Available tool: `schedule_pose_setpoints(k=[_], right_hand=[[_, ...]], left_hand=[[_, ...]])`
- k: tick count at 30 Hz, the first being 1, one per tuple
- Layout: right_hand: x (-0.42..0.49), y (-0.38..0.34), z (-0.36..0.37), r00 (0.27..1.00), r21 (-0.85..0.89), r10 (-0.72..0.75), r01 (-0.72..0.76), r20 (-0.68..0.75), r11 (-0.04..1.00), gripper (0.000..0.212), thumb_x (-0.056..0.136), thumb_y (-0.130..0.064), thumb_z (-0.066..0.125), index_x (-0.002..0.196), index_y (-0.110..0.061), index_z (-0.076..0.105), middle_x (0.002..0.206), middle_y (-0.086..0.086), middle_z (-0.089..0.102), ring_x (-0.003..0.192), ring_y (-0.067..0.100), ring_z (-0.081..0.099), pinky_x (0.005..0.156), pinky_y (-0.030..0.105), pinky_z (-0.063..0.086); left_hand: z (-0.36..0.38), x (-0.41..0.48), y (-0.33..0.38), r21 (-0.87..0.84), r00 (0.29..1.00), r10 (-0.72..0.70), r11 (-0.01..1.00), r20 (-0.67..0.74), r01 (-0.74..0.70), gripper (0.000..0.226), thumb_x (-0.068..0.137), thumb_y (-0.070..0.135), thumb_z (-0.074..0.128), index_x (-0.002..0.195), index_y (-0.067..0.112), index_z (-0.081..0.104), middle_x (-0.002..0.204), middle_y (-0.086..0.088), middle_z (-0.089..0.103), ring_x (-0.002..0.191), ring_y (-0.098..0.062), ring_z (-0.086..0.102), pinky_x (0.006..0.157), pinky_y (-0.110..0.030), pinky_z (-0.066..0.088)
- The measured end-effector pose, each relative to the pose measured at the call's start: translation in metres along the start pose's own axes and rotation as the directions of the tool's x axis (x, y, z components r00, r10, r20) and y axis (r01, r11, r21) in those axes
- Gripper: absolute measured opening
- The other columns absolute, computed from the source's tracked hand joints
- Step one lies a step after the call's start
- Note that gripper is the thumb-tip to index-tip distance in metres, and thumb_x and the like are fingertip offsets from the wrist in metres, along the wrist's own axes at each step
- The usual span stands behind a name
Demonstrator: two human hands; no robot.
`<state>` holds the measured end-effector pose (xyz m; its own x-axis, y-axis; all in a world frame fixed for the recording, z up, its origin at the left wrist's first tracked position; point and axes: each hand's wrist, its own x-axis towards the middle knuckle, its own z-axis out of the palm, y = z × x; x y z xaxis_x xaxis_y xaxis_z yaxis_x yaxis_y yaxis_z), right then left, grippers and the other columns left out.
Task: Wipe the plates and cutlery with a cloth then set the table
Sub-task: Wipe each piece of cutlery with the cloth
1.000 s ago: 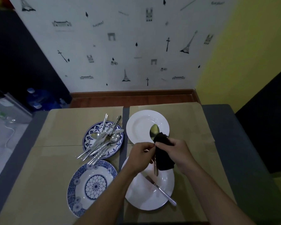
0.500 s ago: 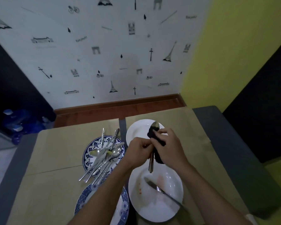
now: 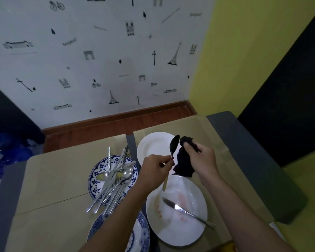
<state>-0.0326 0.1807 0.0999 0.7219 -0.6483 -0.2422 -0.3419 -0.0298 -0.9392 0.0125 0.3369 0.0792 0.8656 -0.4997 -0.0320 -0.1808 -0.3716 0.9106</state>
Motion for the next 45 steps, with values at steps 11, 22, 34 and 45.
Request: schedule_pose_setpoints(k=[11,22,34,45], right_hand=[[-0.014,-0.032,0.006,0.988,0.265,0.134,-0.149,0.075,0.953,0.016,0.083,-0.017,0.085,0.092,-0.009,0.076,0.084,0.011,0.075,0.063,0.019,0.072,0.049,0.029,0.057],[-0.008,-0.020,0.021,0.836,-0.337,-0.509,0.549,0.205,0.765,0.031,0.092,-0.023,0.077,0.122,-0.028,0.076,0.109,-0.018,0.058,0.104,-0.006,0.057,0.085,0.002,0.039],[-0.009,-0.029,0.024,0.985,-0.122,-0.145,0.156,0.099,0.980,0.020,0.094,-0.040,0.070,0.082,-0.025,0.074,0.078,-0.006,0.075,0.077,0.011,0.071,0.079,0.039,0.060],[-0.033,-0.050,0.009,0.924,0.060,0.058,-0.087,0.379,0.994,0.033,0.086,-0.030,0.083,0.086,0.002,0.074,0.085,0.024,0.075,0.064,0.043,0.065,0.068,0.069,0.056]], left_hand=[[-0.019,0.016,0.003,-0.082,0.998,0.002,0.997,0.070,0.004,0.010,0.088,0.027,0.076,0.094,0.021,0.082,0.068,-0.003,0.074,0.060,-0.008,0.060,0.058,-0.032,0.050],[-0.026,0.022,0.013,-0.122,0.999,0.048,0.991,0.003,-0.047,0.020,0.090,0.013,0.071,0.072,0.009,0.078,0.052,-0.002,0.062,0.049,-0.005,0.044,0.053,-0.021,0.035],[-0.022,0.020,0.023,0.200,0.970,0.242,0.952,-0.031,-0.231,0.017,0.091,0.027,0.065,0.087,0.021,0.081,0.063,0.001,0.067,0.061,-0.015,0.059,0.058,-0.032,0.046],[-0.049,0.039,0.033,-0.099,0.984,0.054,0.993,-0.171,-0.071,0.019,0.092,0.023,0.071,0.110,0.020,0.076,0.094,0.007,0.074,0.084,-0.003,0.067,0.075,-0.017,0.050]])
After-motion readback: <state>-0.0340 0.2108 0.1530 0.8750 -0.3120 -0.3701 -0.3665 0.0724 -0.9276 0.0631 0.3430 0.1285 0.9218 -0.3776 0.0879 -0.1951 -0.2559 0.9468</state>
